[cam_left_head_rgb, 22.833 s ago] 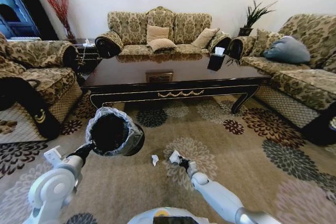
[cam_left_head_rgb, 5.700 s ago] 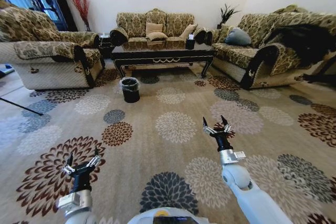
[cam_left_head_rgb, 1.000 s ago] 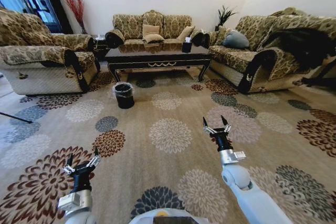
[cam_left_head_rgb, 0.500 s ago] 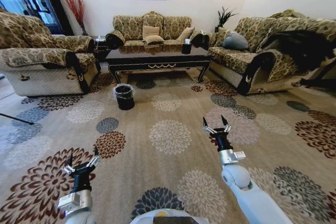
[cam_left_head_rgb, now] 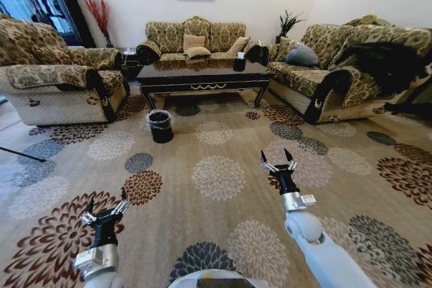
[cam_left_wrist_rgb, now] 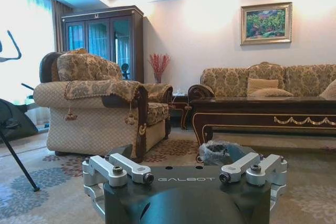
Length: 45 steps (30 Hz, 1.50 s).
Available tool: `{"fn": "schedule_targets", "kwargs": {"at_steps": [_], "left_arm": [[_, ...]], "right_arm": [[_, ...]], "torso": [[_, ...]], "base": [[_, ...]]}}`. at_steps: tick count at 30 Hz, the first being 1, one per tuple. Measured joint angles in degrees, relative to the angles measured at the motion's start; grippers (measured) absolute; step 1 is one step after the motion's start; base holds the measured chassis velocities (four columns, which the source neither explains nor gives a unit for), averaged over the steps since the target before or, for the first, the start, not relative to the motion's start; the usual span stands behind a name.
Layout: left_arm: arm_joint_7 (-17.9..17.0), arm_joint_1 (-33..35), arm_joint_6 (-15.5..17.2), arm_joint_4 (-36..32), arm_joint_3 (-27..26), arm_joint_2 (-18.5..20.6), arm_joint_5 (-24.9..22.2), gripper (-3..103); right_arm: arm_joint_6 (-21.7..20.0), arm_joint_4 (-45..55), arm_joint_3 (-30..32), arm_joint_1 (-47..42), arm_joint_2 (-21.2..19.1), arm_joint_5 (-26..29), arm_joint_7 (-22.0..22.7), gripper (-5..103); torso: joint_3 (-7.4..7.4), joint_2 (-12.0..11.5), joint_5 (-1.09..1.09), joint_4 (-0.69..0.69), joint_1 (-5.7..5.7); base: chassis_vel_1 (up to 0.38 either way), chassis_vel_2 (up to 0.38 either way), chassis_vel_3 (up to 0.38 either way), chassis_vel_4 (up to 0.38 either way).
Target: Move to the front of the table and pick up the trash from the floor, then place it into the trash bin.
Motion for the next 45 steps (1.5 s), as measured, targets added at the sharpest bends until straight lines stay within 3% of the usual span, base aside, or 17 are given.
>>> {"fn": "schedule_targets", "kwargs": {"at_steps": [45], "left_arm": [[0.0, 0.0, 0.0, 0.0, 0.0, 0.0, 0.0, 100]], "right_arm": [[0.0, 0.0, 0.0, 0.0, 0.0, 0.0, 0.0, 100]], "torso": [[6.88, 10.3, 0.00, 0.00, 3.49]], "base": [[0.000, 0.000, 0.000, 0.000]]}}
